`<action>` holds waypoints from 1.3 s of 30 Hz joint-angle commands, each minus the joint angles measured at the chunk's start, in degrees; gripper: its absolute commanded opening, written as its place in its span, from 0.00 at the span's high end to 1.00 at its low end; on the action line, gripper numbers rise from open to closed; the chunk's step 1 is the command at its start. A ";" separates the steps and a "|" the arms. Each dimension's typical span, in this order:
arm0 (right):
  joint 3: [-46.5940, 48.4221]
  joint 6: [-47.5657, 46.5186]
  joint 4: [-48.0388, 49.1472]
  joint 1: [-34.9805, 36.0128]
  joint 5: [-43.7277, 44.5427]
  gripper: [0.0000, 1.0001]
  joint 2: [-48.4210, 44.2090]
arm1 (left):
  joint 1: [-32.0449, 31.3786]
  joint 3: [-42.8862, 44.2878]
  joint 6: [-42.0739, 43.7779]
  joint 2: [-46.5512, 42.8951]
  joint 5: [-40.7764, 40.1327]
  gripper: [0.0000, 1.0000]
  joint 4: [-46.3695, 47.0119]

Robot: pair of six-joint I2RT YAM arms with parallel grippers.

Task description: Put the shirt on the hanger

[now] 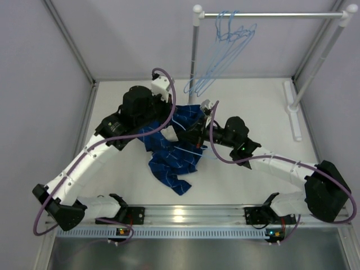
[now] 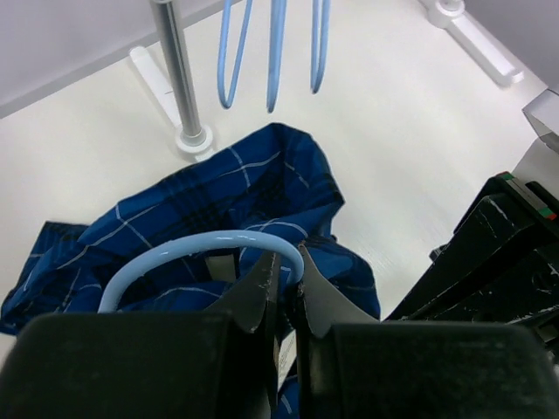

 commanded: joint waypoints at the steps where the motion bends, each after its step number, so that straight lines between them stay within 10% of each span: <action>1: 4.57 2.03 8.32 1.15 -2.21 1.00 1.01 | -0.46 -2.76 -1.81 -2.16 -3.23 1.00 8.19; 5: 8.35 -1.74 -5.12 0.80 2.88 0.81 -1.44 | -0.46 -2.76 -0.31 -3.48 -5.07 1.00 7.67; 9: 10.99 -5.96 -19.80 0.01 14.30 0.31 -11.60 | -0.46 -2.06 0.39 -3.92 -6.66 1.00 6.44; 12: 11.60 -10.09 -26.40 -1.57 20.80 0.20 -19.25 | -0.46 -0.66 1.10 -3.22 -6.40 1.00 5.04; 17: 7.14 -9.67 -33.79 -8.06 34.09 0.23 -27.54 | -0.46 2.07 1.36 -2.51 -8.59 1.00 2.40; 28: -22.48 2.29 -23.88 -9.93 24.52 0.21 -46.18 | -0.37 10.24 -2.06 4.08 -16.68 1.00 -3.14; 39: -24.53 15.82 2.57 -1.50 28.27 0.26 -26.78 | -0.37 12.53 -3.21 6.72 -18.35 1.00 -3.14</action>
